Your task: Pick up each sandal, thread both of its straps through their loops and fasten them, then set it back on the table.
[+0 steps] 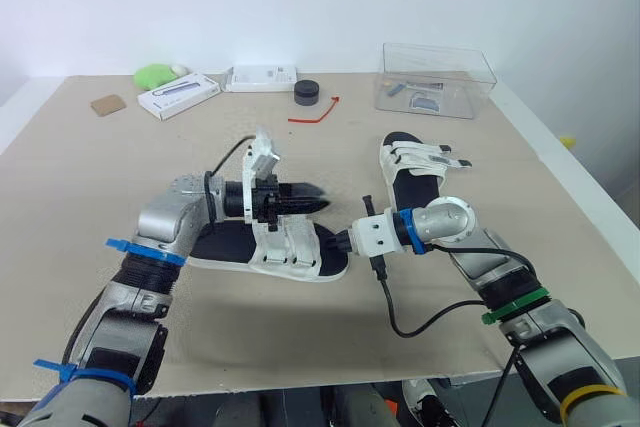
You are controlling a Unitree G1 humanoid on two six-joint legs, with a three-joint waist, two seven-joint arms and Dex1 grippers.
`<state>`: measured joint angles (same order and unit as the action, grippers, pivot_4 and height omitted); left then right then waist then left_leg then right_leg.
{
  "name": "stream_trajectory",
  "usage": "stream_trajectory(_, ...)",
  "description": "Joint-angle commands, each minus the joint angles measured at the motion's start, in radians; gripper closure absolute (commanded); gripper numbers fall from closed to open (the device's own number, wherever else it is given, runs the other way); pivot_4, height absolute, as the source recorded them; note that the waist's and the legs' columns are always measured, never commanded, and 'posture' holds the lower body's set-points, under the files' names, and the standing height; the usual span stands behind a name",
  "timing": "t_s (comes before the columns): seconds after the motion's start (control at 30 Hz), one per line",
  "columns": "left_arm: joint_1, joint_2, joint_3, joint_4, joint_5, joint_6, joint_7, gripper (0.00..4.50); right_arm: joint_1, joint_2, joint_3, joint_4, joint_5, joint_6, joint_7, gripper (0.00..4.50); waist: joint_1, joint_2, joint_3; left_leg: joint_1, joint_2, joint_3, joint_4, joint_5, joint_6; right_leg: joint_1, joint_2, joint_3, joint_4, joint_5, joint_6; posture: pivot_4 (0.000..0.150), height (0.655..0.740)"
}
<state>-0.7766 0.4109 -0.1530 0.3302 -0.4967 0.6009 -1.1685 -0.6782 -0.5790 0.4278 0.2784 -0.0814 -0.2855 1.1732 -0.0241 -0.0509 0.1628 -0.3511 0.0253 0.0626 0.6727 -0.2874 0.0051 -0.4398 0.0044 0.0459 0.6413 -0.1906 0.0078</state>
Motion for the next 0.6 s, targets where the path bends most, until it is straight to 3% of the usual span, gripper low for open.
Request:
stream_trajectory(0.03,-0.083,0.012,0.01,0.107,0.023,0.056,-0.024,4.46,0.039,-0.018,0.032,0.055,-0.071,0.039,0.002,4.5,0.0,0.0,0.0,0.0,0.0,0.0,0.0,0.0,0.0,0.0,0.0,0.0,0.0,0.0,0.0,0.15,0.74)
stream_trajectory(0.4,-0.112,0.058,-0.108,0.227,0.143,0.089,-0.178,4.46,0.067,-0.038,0.019,0.021,-0.072,0.052,-0.01,4.5,0.0,0.0,0.0,-0.001,0.0,0.0,0.0,0.0,0.0,-0.001,0.0,0.0,0.0,0.0,0.0,0.15,0.74)
stream_trajectory(0.6,-0.136,0.008,-0.053,0.326,0.193,0.009,-0.071,4.46,0.068,-0.034,0.02,0.018,-0.074,0.055,-0.011,4.5,0.001,0.0,0.0,0.0,0.0,0.0,0.0,0.0,0.0,0.0,-0.001,0.0,0.0,0.0,0.0,0.15,0.74)
